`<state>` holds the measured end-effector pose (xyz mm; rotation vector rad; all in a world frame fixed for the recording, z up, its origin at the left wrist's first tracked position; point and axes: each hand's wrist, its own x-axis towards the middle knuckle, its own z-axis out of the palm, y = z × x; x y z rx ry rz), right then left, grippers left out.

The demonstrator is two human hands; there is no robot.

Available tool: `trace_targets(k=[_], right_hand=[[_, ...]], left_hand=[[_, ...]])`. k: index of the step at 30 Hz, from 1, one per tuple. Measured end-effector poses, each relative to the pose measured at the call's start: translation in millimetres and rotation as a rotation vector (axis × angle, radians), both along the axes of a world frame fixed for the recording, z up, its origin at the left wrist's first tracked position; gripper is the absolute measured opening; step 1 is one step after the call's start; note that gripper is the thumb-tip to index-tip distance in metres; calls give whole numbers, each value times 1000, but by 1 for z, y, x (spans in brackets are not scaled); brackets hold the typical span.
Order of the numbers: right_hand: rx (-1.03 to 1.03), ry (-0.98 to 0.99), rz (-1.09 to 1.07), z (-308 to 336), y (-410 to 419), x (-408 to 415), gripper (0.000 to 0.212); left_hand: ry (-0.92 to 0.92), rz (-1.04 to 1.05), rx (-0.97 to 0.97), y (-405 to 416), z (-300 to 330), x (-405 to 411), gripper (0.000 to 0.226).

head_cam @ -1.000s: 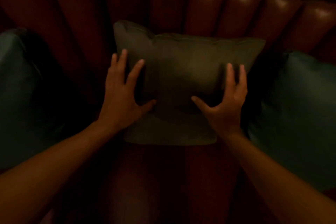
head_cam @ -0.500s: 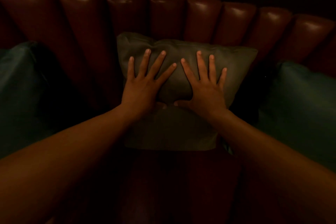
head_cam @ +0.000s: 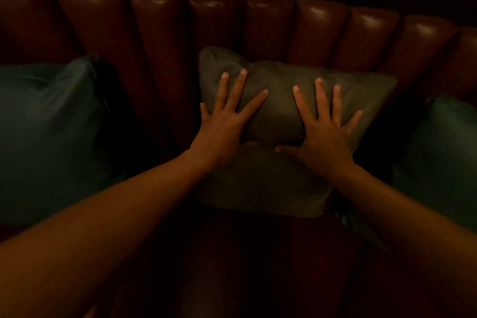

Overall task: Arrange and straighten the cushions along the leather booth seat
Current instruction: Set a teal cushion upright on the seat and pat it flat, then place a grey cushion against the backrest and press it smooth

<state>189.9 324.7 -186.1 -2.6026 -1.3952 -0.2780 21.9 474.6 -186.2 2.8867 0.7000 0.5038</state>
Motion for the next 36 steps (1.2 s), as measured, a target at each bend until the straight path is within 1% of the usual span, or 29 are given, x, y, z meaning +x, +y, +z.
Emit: trace_targets(k=[2, 3, 5, 6, 8, 10, 14, 17, 21, 25, 28, 31, 34, 36], right_hand=[[4, 0, -6, -2, -2, 1, 133], [4, 0, -10, -2, -2, 1, 134], [-1, -3, -12, -4, -3, 1, 135], [-2, -6, -10, -4, -3, 1, 136], [3, -9, -3, -4, -3, 2, 136], [19, -20, 1, -6, -4, 1, 136], [30, -53, 1, -6, -2, -2, 133], [41, -91, 1, -7, 1, -8, 132], [58, -123, 42, -5, 6, -14, 130], [83, -115, 54, -2, 18, -29, 130], [72, -102, 73, -7, 21, -35, 130], [50, -100, 50, -7, 23, -35, 130], [82, -91, 47, -7, 26, -43, 128], [160, -104, 118, -8, 31, -55, 119]], left_hand=[[-210, 22, -127, 6, -2, -6, 108], [-316, 59, -189, 8, -2, -9, 108], [-492, 171, -362, 16, -3, -11, 118], [-551, 216, -471, 19, -2, -12, 125], [-597, 255, -680, 27, -5, -11, 135], [-572, 252, -763, 34, -8, -11, 130], [-602, 234, -726, 48, -11, -14, 107], [-652, 260, -715, 51, -12, -18, 96], [-742, 214, -757, 52, -14, -31, 90], [-770, 148, -773, 67, -9, -50, 90], [-729, 171, -824, 71, -14, -59, 98], [-614, 161, -853, 71, -11, -63, 105], [-489, 190, -789, 67, -5, -76, 103], [-446, 233, -663, 60, -3, -91, 94]])
